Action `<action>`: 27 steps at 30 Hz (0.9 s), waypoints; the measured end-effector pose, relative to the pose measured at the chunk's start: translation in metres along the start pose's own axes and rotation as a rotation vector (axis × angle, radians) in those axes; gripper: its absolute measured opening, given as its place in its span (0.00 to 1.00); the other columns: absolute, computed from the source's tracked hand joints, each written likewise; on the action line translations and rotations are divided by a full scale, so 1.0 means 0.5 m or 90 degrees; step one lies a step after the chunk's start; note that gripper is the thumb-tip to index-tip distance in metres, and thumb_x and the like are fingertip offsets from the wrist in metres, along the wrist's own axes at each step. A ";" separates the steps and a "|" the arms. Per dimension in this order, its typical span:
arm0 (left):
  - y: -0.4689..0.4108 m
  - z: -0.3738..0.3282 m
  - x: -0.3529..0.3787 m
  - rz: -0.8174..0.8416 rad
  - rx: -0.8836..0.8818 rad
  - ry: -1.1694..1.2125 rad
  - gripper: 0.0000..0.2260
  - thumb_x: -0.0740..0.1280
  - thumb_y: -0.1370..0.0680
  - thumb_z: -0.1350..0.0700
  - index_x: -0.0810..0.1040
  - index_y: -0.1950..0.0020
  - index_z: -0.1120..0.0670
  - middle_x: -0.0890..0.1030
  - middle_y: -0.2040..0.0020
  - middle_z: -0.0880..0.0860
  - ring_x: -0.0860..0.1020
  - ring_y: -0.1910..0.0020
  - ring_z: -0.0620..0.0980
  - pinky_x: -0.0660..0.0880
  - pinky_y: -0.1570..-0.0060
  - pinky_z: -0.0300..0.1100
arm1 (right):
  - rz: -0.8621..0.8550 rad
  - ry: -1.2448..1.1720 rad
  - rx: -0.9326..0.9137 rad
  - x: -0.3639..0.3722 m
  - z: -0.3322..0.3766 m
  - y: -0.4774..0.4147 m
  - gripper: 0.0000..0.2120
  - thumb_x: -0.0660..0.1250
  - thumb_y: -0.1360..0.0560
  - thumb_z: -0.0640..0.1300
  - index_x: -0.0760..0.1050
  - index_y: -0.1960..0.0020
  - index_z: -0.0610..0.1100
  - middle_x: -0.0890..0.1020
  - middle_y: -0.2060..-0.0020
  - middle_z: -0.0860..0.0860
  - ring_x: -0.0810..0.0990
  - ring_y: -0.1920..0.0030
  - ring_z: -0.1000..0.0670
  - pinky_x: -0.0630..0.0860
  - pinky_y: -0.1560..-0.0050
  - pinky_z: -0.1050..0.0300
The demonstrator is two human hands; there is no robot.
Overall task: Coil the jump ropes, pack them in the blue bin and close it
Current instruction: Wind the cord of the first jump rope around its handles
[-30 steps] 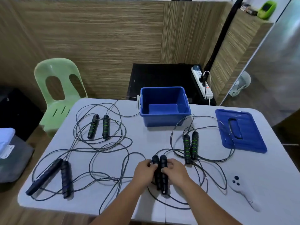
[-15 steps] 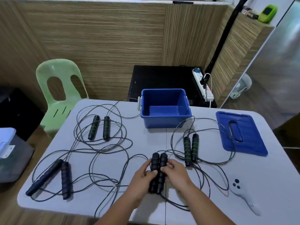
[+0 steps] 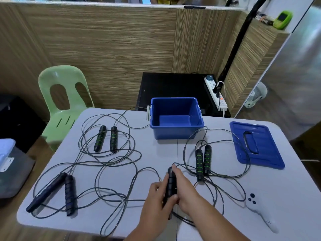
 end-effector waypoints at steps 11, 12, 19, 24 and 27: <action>0.024 -0.010 -0.081 -0.067 0.097 0.074 0.14 0.61 0.22 0.39 0.86 0.52 0.38 0.82 0.54 0.45 0.81 0.54 0.46 0.77 0.55 0.47 | 0.090 0.068 0.000 0.004 -0.004 0.043 0.17 0.76 0.32 0.52 0.79 0.50 0.41 0.81 0.65 0.43 0.78 0.67 0.44 0.76 0.59 0.50; 0.020 -0.008 -0.095 -0.081 0.087 0.076 0.14 0.62 0.22 0.39 0.86 0.55 0.40 0.82 0.57 0.46 0.81 0.56 0.47 0.77 0.57 0.51 | 0.093 0.128 -0.015 0.001 -0.001 0.055 0.16 0.76 0.32 0.50 0.79 0.51 0.41 0.81 0.64 0.43 0.77 0.67 0.44 0.74 0.61 0.51; -0.031 -0.066 -0.156 -0.045 0.123 0.088 0.09 0.63 0.22 0.48 0.83 0.49 0.42 0.83 0.49 0.40 0.80 0.44 0.43 0.76 0.45 0.45 | 0.023 0.600 -0.199 0.010 0.045 0.135 0.13 0.70 0.38 0.55 0.73 0.60 0.49 0.80 0.66 0.52 0.79 0.68 0.49 0.73 0.62 0.55; -0.063 -0.127 -0.173 0.066 0.227 0.037 0.22 0.55 0.19 0.38 0.86 0.44 0.44 0.79 0.37 0.38 0.72 0.31 0.39 0.68 0.33 0.33 | -0.101 0.868 -0.358 0.026 0.090 0.199 0.20 0.65 0.37 0.62 0.72 0.50 0.53 0.81 0.56 0.54 0.79 0.56 0.50 0.73 0.59 0.54; -0.073 -0.166 -0.184 0.110 0.310 -0.059 0.26 0.50 0.17 0.41 0.84 0.50 0.53 0.83 0.49 0.48 0.75 0.42 0.44 0.70 0.37 0.42 | -0.130 0.942 -0.429 0.043 0.117 0.234 0.19 0.68 0.33 0.58 0.70 0.45 0.54 0.78 0.55 0.56 0.78 0.54 0.50 0.73 0.58 0.54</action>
Point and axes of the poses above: each hand's wrist, its own y-axis away from the middle knuckle, its own x-axis out of the palm, z = x × y, the point moved 5 cm from there along -y, towards the middle knuckle
